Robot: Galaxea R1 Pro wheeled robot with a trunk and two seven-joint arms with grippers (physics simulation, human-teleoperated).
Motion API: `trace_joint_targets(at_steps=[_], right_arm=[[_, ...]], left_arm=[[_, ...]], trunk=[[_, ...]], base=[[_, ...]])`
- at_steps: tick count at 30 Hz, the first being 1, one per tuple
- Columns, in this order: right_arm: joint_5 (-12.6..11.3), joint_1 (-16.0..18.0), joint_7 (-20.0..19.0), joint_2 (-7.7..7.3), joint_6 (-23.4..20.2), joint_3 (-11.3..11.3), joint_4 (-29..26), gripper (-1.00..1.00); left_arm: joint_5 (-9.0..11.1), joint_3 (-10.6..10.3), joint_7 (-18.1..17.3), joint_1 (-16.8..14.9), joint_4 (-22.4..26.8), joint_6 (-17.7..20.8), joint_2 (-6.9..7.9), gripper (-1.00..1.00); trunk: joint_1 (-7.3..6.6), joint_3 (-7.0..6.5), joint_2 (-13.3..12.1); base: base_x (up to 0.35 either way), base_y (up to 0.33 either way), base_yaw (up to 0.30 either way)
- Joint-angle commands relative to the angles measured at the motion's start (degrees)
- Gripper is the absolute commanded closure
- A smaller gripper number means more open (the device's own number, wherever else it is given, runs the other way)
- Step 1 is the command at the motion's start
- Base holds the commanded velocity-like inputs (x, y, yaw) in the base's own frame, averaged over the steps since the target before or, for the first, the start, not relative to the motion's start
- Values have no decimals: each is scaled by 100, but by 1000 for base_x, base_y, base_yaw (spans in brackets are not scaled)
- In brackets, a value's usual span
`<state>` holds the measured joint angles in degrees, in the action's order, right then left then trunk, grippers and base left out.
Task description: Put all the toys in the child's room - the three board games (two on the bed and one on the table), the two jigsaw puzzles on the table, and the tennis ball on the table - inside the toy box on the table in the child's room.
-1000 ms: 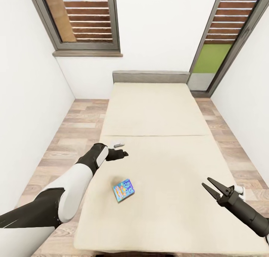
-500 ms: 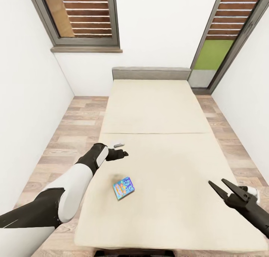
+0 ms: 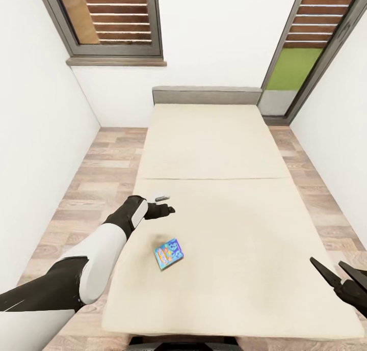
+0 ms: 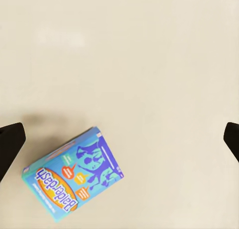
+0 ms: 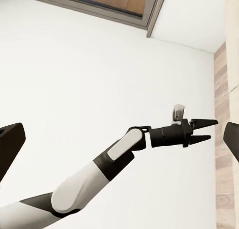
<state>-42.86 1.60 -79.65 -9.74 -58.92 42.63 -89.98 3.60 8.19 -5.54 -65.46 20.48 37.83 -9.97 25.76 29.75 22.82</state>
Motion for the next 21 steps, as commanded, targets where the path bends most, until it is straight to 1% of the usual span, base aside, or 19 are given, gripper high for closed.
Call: trace_joint_targets(at_steps=[1,21], right_arm=[[-10,-2,-11,2,-36,7,-5,-100],[39,-11,-19,38,28,11,2,-100]], left_arm=[[36,25,9,-2,8,34,-3,-100],[28,25,11,-2,31,37,-3,-100]], trunk=[[3,18,10],[3,205,10]], base=[[0,0,0],[0,0,0]])
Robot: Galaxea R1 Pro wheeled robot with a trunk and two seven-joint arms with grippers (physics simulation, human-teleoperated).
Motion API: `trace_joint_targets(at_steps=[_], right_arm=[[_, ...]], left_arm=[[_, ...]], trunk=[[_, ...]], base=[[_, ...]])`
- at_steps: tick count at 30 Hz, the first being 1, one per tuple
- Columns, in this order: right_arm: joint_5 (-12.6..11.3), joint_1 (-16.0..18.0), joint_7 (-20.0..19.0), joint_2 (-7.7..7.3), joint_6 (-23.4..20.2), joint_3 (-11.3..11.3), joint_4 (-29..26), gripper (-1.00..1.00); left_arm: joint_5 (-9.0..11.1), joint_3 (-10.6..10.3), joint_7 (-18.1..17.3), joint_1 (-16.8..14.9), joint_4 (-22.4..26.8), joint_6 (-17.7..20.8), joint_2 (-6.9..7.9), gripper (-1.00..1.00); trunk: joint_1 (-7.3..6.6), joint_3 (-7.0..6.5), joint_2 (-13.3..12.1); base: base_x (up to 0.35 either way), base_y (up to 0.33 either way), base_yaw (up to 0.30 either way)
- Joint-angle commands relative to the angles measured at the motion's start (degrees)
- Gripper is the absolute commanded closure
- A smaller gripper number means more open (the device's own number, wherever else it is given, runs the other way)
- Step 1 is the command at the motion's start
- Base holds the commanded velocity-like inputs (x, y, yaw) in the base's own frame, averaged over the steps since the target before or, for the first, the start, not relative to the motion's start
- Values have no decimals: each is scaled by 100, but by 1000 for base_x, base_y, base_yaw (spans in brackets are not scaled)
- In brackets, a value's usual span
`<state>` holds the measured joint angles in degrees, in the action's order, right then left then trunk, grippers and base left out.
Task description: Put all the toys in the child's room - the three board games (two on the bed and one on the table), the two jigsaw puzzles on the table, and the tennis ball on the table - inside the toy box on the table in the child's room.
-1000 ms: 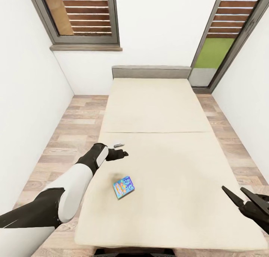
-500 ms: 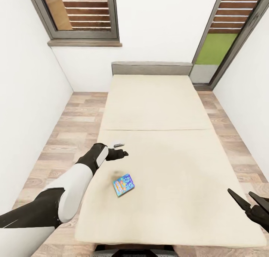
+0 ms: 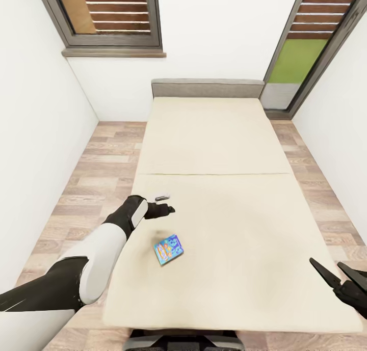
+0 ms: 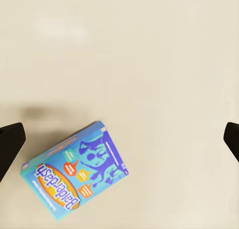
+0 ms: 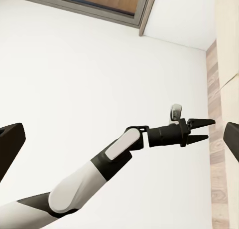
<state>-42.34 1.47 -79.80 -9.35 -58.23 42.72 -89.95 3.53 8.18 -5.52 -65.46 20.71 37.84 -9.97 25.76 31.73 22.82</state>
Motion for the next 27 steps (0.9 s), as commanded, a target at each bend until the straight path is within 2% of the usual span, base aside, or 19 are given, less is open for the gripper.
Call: trace_joint_targets(at_steps=[1,27], right_arm=[[-11,3,-3,0,-39,0,0,-100],[-3,3,118,-16,-5,-16,84,-100]], left_arm=[[35,26,10,-2,15,37,-3,-100],[31,25,23,-2,194,48,-3,-100]], trunk=[[3,17,9],[3,261,9]], base=[[0,0,0],[0,0,0]])
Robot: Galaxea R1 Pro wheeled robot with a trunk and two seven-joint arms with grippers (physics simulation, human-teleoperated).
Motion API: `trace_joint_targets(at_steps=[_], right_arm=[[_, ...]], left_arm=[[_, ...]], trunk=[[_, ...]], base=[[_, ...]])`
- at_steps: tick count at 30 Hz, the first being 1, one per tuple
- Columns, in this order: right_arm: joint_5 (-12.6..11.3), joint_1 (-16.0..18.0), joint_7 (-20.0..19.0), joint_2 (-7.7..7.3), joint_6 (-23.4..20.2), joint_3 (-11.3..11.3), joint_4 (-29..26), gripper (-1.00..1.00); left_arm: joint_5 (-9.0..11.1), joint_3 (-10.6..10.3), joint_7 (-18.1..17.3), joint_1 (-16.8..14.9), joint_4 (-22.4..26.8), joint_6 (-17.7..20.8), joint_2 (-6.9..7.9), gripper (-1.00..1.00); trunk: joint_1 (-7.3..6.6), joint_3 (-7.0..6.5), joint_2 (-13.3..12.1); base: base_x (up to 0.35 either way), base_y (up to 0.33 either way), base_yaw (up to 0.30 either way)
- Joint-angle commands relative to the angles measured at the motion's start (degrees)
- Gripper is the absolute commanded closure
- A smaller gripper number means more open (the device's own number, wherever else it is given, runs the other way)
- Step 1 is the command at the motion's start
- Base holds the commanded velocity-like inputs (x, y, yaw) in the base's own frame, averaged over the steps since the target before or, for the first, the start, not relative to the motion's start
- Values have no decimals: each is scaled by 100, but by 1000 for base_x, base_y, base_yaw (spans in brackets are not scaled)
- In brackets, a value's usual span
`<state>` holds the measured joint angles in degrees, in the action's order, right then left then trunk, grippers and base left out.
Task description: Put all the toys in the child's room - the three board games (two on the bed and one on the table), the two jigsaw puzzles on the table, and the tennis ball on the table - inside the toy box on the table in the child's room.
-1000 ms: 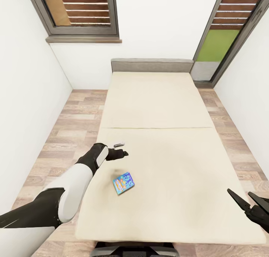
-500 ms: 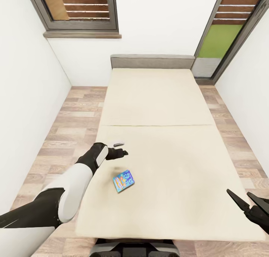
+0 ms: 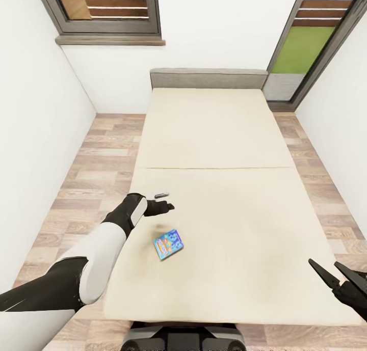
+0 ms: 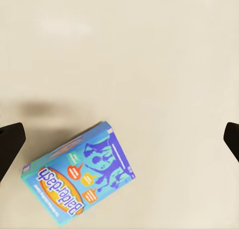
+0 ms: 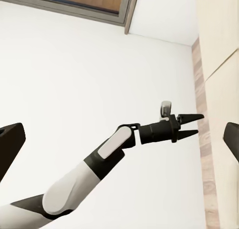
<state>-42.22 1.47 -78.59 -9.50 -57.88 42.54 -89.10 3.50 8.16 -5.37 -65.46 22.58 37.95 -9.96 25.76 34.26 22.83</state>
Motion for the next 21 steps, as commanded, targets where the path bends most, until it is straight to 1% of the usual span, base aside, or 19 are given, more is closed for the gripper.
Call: trace_joint_targets(at_steps=[1,13,18,21], right_arm=[[-14,2,3,1,-40,1,-1,-100],[-14,2,27,6,-43,8,4,-100],[-14,2,28,3,-43,8,4,-100],[-14,2,28,6,-41,8,2,-100]], left_arm=[[35,28,10,-2,10,36,-4,-100],[31,28,20,-2,29,29,-4,-100],[35,28,25,-2,153,38,-4,-100],[36,28,27,-2,336,81,-4,-100]], trunk=[[3,17,9],[3,129,9],[3,176,9],[3,205,9]], base=[[0,0,0],[0,0,0],[0,0,0],[0,0,0]])
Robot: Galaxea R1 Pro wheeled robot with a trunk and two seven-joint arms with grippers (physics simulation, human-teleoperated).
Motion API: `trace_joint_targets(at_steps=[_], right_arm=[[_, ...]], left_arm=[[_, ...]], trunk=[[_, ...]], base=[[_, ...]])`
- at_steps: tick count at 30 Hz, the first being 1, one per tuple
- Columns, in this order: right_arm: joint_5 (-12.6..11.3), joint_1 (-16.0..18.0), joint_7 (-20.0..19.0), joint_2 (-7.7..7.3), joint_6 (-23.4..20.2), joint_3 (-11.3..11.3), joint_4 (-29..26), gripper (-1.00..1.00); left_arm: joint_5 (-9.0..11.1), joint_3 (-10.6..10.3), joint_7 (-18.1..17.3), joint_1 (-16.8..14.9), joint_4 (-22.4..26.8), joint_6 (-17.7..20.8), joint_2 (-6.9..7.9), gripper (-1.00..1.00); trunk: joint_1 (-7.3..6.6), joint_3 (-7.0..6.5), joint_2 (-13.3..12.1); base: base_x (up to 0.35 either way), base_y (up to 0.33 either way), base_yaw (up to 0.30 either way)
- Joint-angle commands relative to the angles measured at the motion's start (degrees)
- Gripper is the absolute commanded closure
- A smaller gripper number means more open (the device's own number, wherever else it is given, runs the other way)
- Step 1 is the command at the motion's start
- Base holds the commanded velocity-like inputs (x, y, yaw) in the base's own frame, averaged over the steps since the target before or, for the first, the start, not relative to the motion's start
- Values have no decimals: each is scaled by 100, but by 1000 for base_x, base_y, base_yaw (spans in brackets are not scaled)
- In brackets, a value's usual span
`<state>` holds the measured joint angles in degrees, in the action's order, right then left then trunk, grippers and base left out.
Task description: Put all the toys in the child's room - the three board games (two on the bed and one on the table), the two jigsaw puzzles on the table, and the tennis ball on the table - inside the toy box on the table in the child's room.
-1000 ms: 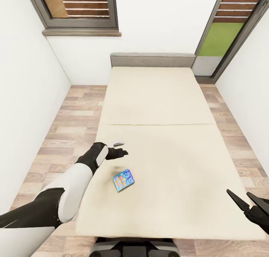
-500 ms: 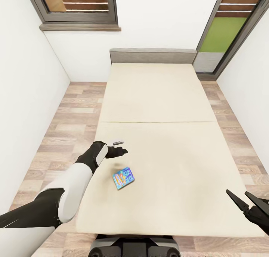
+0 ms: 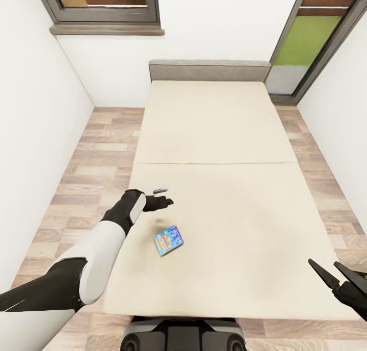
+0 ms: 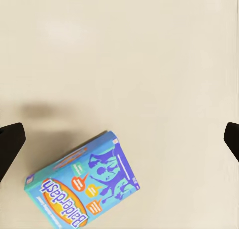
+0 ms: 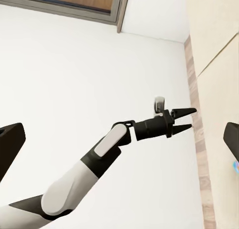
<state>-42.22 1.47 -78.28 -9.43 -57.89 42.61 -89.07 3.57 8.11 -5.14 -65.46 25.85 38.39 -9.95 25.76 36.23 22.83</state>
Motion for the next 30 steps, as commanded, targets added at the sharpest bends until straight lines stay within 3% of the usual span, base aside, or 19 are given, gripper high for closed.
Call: trace_joint_targets(at_steps=[1,30], right_arm=[[-14,2,-4,0,-39,2,0,-100],[-19,2,-4,-14,-40,36,1,-100]], left_arm=[[29,33,3,-2,42,44,-5,-100],[38,-37,9,-2,182,55,-5,-100]], trunk=[[3,17,9],[3,289,9]], base=[[0,0,0],[0,0,0]])
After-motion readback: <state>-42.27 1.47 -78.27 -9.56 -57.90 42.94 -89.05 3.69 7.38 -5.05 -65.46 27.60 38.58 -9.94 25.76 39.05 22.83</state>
